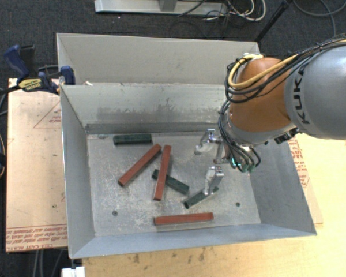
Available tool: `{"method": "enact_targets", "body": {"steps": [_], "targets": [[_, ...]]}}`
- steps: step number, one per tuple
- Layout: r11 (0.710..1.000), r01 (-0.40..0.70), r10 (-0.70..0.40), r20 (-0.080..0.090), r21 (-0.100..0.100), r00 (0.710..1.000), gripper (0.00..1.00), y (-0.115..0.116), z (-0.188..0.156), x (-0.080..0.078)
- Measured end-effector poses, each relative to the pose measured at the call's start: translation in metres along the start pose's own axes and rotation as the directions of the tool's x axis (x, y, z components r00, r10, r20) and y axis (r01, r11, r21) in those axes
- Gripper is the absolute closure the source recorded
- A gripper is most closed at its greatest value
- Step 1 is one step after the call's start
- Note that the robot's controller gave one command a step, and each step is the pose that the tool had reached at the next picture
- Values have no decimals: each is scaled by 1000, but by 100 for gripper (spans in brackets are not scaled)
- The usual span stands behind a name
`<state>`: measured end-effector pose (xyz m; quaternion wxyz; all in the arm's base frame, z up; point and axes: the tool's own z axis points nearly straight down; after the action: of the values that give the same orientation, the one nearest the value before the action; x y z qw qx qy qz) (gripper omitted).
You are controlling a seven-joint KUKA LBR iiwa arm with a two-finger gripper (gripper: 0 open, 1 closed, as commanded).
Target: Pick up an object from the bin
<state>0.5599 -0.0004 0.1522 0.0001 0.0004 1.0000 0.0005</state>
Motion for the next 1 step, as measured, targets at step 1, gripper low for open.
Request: {"method": "enact_targets", "body": {"steps": [1], "targets": [[999, 40, -40, 4, -2, 999, 100, 9, 69, 9]]}}
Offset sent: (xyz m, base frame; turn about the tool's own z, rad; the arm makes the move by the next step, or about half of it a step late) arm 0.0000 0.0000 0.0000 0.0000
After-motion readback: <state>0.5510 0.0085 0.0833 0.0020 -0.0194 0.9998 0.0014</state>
